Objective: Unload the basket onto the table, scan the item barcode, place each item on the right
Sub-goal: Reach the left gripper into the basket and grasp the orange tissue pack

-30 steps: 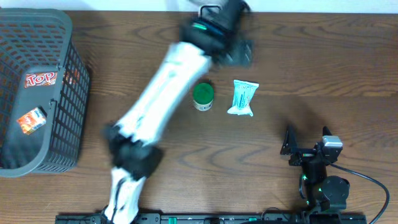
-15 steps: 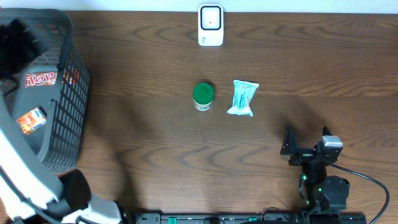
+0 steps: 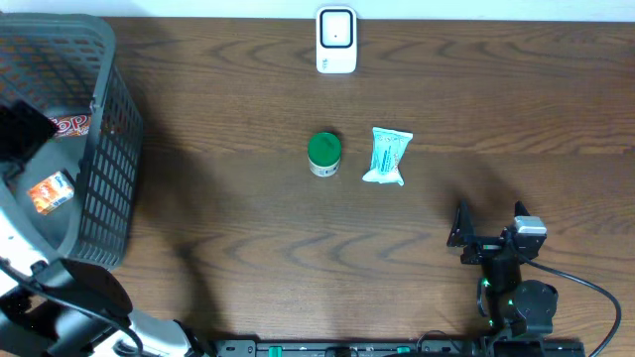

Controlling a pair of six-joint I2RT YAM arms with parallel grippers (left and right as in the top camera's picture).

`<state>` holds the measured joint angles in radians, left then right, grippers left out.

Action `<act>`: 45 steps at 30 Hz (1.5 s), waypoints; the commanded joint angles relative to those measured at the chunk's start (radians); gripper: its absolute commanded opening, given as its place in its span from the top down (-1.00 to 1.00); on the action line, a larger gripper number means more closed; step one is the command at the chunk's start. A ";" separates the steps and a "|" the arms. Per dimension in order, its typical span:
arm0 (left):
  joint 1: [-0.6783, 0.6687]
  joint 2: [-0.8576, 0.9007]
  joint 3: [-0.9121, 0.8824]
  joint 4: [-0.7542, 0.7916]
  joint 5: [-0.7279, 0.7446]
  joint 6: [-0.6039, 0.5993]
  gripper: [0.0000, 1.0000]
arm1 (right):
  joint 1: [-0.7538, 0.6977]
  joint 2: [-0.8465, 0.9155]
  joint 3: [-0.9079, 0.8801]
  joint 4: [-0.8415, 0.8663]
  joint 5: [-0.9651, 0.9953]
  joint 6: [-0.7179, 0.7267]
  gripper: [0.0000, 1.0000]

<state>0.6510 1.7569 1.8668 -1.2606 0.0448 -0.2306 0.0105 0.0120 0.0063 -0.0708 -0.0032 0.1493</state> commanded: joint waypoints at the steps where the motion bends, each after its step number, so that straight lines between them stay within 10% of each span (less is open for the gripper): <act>1: 0.000 -0.008 -0.134 0.066 -0.031 0.016 -0.96 | -0.002 -0.005 -0.001 -0.004 0.005 0.010 -0.99; 23: 0.020 -0.004 -0.512 0.500 -0.230 0.127 -0.96 | -0.002 -0.005 -0.001 -0.004 0.005 0.010 -0.98; 45: 0.042 0.233 -0.525 0.680 -0.229 0.129 -0.96 | -0.002 -0.005 -0.001 -0.004 0.005 0.010 -0.99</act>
<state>0.6727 1.9553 1.3460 -0.5858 -0.1635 -0.1143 0.0105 0.0120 0.0063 -0.0708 -0.0032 0.1493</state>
